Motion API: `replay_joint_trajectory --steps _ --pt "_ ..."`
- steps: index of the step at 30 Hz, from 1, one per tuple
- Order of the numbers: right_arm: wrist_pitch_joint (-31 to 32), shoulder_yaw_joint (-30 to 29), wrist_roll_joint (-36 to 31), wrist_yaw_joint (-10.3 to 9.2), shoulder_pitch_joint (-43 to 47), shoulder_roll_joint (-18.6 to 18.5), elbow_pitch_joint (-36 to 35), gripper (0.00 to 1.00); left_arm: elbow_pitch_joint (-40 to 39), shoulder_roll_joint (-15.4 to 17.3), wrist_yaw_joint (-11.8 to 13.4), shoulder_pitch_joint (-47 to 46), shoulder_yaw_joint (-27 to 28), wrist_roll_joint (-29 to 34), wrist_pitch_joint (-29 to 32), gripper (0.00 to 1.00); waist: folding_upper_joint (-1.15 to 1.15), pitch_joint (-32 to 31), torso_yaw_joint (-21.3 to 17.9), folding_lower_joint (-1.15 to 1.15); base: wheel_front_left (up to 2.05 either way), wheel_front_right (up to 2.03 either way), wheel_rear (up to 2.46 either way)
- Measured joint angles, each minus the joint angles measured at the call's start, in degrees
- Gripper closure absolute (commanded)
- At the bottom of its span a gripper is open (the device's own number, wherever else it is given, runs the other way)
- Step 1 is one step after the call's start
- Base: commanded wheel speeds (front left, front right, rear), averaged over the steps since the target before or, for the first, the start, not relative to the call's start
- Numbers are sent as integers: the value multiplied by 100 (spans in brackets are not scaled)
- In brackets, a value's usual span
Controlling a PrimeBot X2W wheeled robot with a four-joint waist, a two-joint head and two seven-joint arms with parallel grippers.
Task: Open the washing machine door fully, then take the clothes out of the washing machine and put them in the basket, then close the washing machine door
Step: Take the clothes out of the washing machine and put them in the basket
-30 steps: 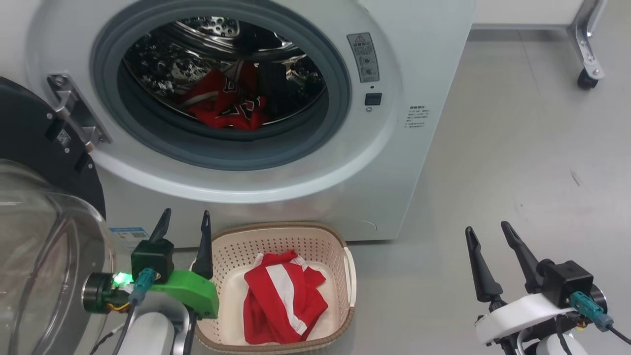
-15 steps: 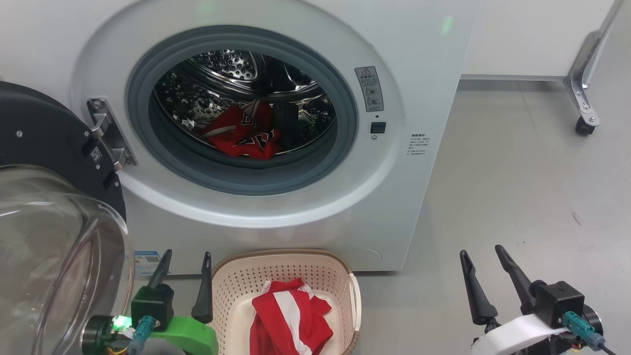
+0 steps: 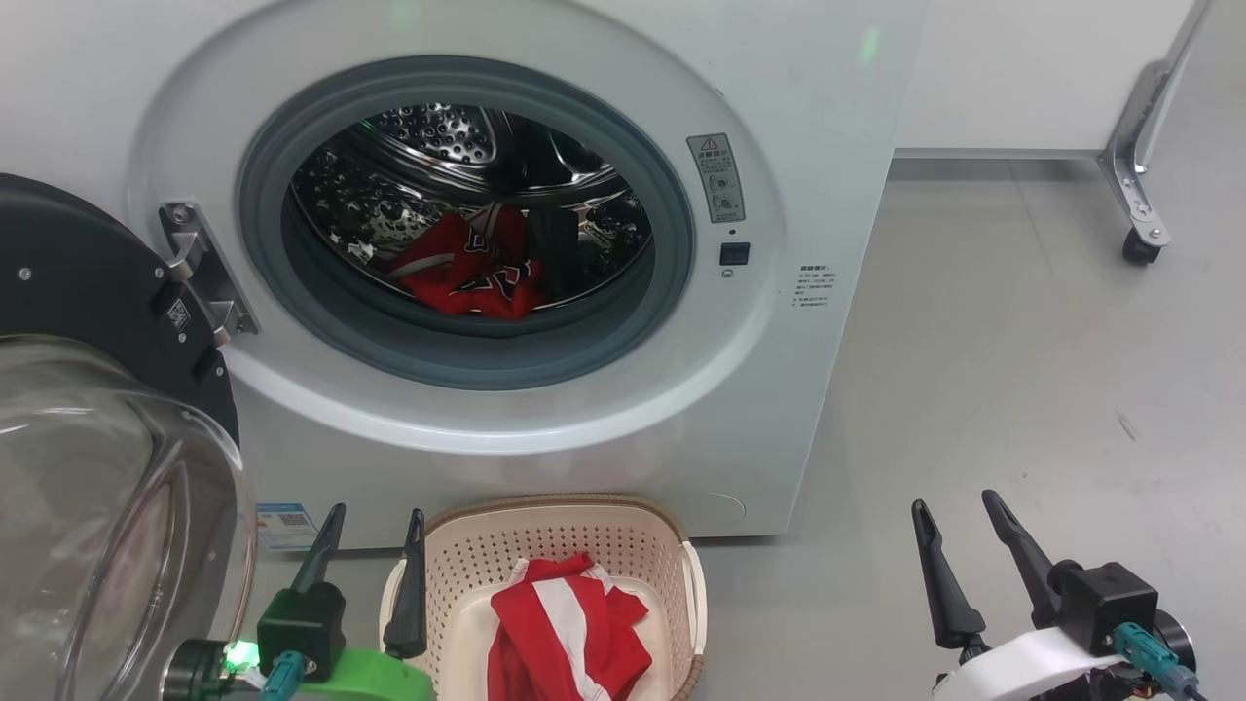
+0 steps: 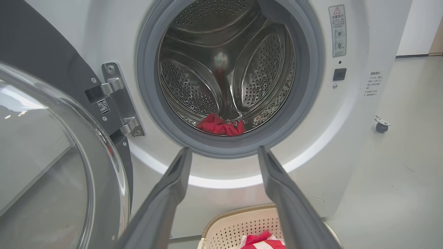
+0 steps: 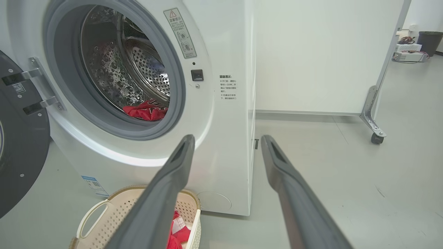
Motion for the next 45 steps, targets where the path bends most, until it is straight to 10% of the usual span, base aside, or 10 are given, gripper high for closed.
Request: replay_joint_trajectory --steps 45 --pt "216 114 1 110 -200 -89 -735 0 -798 1 52 -144 46 154 742 0 0 1239 -385 0 0 0 0"
